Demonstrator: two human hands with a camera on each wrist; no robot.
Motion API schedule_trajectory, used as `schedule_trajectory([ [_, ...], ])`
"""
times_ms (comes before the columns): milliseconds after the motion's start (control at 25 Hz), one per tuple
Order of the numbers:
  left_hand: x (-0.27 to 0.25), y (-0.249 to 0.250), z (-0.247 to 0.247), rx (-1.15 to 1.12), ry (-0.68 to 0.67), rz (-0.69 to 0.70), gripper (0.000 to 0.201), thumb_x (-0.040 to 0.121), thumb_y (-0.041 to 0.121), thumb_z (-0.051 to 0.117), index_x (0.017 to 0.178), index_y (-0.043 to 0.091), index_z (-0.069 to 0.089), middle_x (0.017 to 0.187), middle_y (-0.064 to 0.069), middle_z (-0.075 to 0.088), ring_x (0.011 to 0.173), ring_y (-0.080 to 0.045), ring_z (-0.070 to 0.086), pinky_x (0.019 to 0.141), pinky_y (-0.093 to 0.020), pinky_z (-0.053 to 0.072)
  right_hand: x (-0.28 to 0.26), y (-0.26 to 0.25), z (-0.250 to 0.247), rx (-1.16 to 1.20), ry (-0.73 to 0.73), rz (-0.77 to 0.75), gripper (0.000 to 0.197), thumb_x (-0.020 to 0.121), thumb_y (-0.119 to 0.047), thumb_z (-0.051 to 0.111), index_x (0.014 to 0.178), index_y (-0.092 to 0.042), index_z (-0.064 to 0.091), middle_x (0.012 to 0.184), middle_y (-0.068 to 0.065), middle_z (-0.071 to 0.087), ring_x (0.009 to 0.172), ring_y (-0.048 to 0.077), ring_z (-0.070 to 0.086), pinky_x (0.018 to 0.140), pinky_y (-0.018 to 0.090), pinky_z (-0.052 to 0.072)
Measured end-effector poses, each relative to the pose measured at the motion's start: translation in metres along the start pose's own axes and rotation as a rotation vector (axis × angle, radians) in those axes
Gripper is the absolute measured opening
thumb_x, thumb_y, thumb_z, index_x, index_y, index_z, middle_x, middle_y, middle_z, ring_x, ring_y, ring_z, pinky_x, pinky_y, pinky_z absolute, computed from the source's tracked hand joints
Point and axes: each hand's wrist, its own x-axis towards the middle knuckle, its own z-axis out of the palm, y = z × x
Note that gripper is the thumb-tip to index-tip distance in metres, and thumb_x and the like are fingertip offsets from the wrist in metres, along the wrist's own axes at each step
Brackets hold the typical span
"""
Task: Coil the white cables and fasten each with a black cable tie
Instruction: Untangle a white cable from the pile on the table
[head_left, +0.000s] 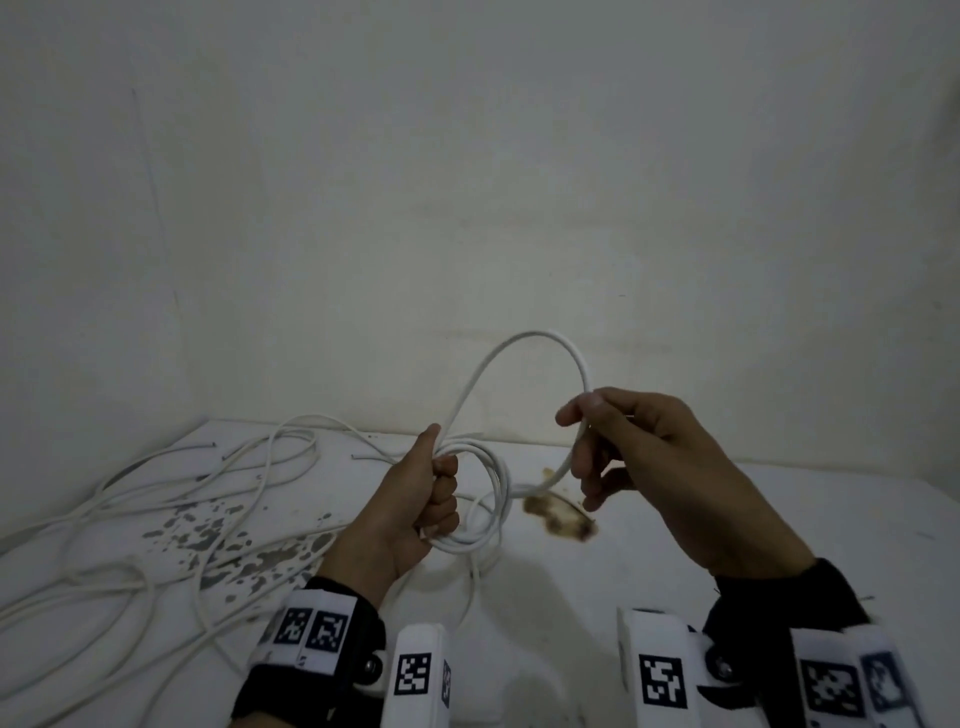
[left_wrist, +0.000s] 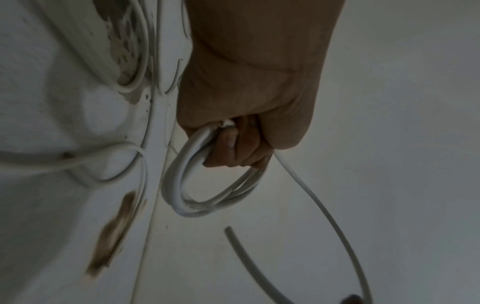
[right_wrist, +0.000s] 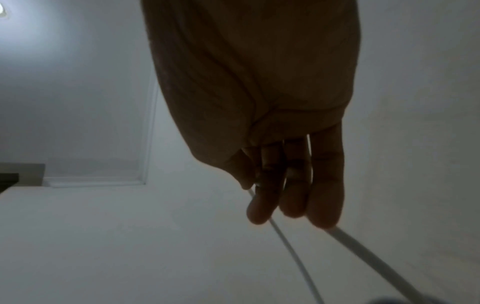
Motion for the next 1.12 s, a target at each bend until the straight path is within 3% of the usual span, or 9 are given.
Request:
schedule_trajectory([
  [200, -0.003, -0.001, 0.006, -0.048, -0.058, -0.023, 0.050, 0.101, 0.051, 0.036, 0.061, 0.021, 0.036, 0.042, 0.007, 0.016, 0.029, -0.007, 0.012, 0.033, -0.016, 0.013, 0.000, 0.003, 0.019, -0.002, -0.034, -0.014, 0.026, 0.103, -0.022, 0.052, 0.091, -0.005, 0.068, 0.064, 0.012, 0.065, 0.055, 0.022, 0.059, 0.053, 0.031, 0.052],
  [320, -0.009, 0.003, 0.011, -0.197, -0.148, -0.054, 0.051, 0.100, 0.049, 0.038, 0.058, 0.021, 0.036, 0.037, 0.008, 0.017, 0.025, -0.005, 0.014, 0.030, -0.015, 0.014, 0.009, 0.033, 0.033, -0.555, 0.015, -0.103, 0.017, 0.095, -0.030, 0.064, 0.083, -0.022, 0.073, 0.066, -0.001, 0.069, 0.056, 0.009, 0.061, 0.057, 0.027, 0.051],
  [400, -0.010, 0.006, 0.014, -0.293, -0.204, -0.063, 0.052, 0.100, 0.046, 0.038, 0.055, 0.020, 0.037, 0.034, 0.008, 0.018, 0.022, -0.005, 0.015, 0.028, -0.014, 0.014, 0.015, 0.052, 0.043, -0.655, 0.144, -0.145, 0.006, 0.090, -0.029, 0.069, 0.086, -0.025, 0.069, 0.068, -0.007, 0.064, 0.061, 0.006, 0.058, 0.060, 0.023, 0.046],
  [520, -0.012, 0.006, 0.016, -0.387, -0.266, -0.089, 0.055, 0.101, 0.045, 0.035, 0.052, 0.019, 0.038, 0.031, 0.007, 0.021, 0.027, -0.007, 0.004, 0.027, -0.014, 0.013, 0.018, 0.068, 0.053, -0.355, 0.235, -0.090, 0.031, 0.087, -0.017, 0.072, 0.103, -0.021, 0.046, 0.086, -0.003, 0.055, 0.071, 0.007, 0.052, 0.063, 0.017, 0.044],
  [600, -0.015, 0.004, 0.018, -0.408, -0.322, -0.121, 0.054, 0.097, 0.046, 0.039, 0.052, 0.019, 0.040, 0.029, 0.008, 0.022, 0.033, -0.007, 0.001, 0.028, -0.014, 0.012, 0.018, 0.071, 0.054, -0.023, 0.109, 0.003, 0.039, 0.091, -0.004, 0.063, 0.120, -0.024, 0.045, 0.104, -0.002, 0.063, 0.094, 0.005, 0.062, 0.080, 0.019, 0.053],
  [680, -0.020, 0.004, 0.020, -0.433, -0.404, -0.144, 0.050, 0.090, 0.050, 0.048, 0.051, 0.019, 0.041, 0.031, 0.009, 0.016, 0.032, -0.007, 0.002, 0.027, -0.014, 0.012, 0.018, 0.071, 0.051, 0.294, -0.067, 0.033, 0.043, 0.092, 0.008, 0.052, 0.127, -0.016, 0.055, 0.113, 0.009, 0.070, 0.108, 0.019, 0.067, 0.093, 0.035, 0.056],
  [800, -0.026, 0.009, 0.022, -0.384, -0.442, -0.122, 0.050, 0.084, 0.056, 0.052, 0.052, 0.019, 0.043, 0.038, 0.009, 0.009, 0.032, -0.007, 0.002, 0.031, -0.016, 0.009, 0.018, 0.067, 0.043, 0.228, -0.069, 0.049, 0.009, 0.094, -0.007, 0.062, 0.097, -0.009, 0.070, 0.078, 0.014, 0.070, 0.072, 0.022, 0.068, 0.073, 0.032, 0.056],
  [960, -0.020, 0.020, 0.012, -0.349, -0.341, -0.032, 0.053, 0.090, 0.053, 0.042, 0.049, 0.020, 0.042, 0.029, 0.009, 0.022, 0.034, -0.008, 0.001, 0.031, -0.013, 0.010, 0.008, 0.062, 0.030, -0.115, -0.067, 0.093, 0.044, 0.082, -0.049, 0.071, 0.057, -0.013, 0.063, 0.055, 0.002, 0.050, 0.045, 0.007, 0.038, 0.048, 0.015, 0.033],
  [1120, -0.007, 0.036, -0.034, -0.332, -0.136, 0.039, 0.058, 0.097, 0.050, 0.042, 0.046, 0.021, 0.041, 0.029, 0.008, 0.021, 0.028, -0.008, 0.004, 0.030, -0.011, 0.013, 0.007, 0.055, -0.006, -0.111, 0.123, 0.132, 0.049, 0.079, -0.023, 0.082, 0.048, -0.013, 0.045, 0.039, -0.010, 0.041, 0.032, 0.004, 0.034, 0.040, 0.018, 0.027],
])
